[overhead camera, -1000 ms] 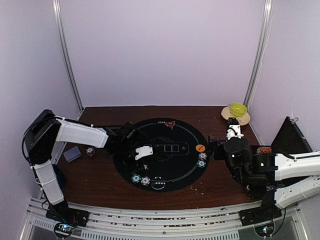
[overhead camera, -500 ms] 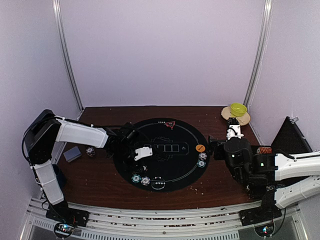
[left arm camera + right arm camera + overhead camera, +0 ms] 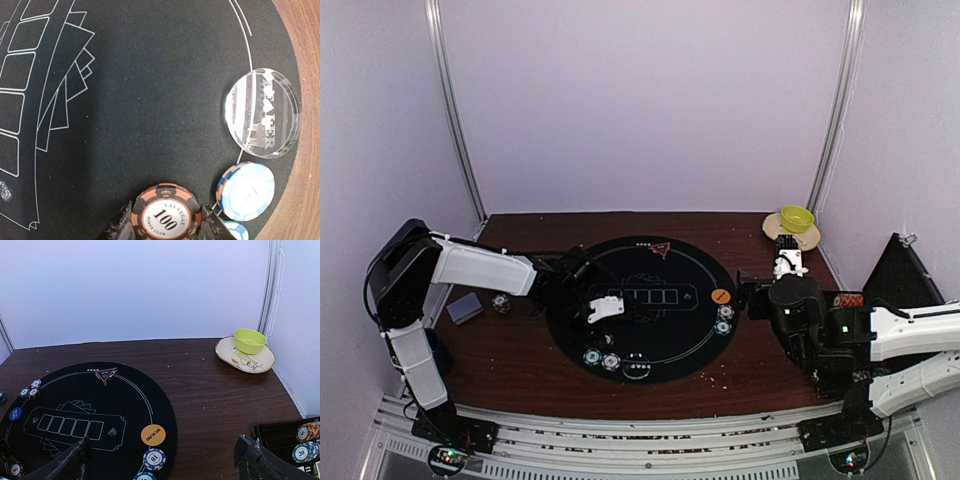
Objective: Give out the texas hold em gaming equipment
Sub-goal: Place the pile of poker chips at the dealer area.
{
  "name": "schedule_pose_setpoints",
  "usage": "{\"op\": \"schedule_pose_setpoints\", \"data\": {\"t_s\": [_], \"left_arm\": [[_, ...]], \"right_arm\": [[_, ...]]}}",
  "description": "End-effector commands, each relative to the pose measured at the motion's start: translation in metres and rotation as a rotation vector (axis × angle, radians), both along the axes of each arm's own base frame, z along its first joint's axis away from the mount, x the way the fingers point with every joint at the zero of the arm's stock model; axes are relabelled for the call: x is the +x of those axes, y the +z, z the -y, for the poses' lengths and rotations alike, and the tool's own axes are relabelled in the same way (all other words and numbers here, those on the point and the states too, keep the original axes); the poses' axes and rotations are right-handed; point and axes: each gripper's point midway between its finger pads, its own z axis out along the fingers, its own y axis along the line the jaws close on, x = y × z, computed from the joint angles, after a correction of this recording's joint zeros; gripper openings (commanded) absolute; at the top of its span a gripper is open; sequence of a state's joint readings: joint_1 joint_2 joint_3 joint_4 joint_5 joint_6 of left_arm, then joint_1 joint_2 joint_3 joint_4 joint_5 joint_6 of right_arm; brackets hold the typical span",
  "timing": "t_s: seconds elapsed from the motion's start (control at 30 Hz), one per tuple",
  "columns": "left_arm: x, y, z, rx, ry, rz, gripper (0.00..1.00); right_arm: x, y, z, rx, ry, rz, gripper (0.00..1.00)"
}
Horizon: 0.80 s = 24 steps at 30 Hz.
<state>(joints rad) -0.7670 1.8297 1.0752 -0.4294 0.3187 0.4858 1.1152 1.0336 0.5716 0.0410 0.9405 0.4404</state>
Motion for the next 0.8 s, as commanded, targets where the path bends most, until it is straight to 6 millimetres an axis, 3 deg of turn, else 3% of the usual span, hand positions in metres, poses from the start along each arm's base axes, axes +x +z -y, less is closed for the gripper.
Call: {"op": "schedule_pose_setpoints", "data": {"t_s": [0.0,0.3,0.5,0.63,0.77], "left_arm": [[0.002,0.018,0.010,-0.050,-0.023,0.024,0.46],[0.005,0.035,0.015,-0.088,-0.025,0.048,0.54],[0.020,0.072,0.016,-0.140,0.020,0.158,0.65],[0.045,0.101,0.000,-0.162,0.111,0.249,0.77],[0.077,0.122,-0.037,-0.163,0.245,0.289,0.85]], "right_arm": [[-0.001,0.013,-0.001,0.016,0.002,0.015,1.00],[-0.001,0.013,-0.001,0.016,0.001,0.015,1.00],[-0.001,0.013,-0.001,0.015,0.003,0.015,1.00],[-0.001,0.012,-0.001,0.012,0.004,0.013,1.00],[-0.001,0.013,-0.001,0.014,0.006,0.013,1.00]]}}
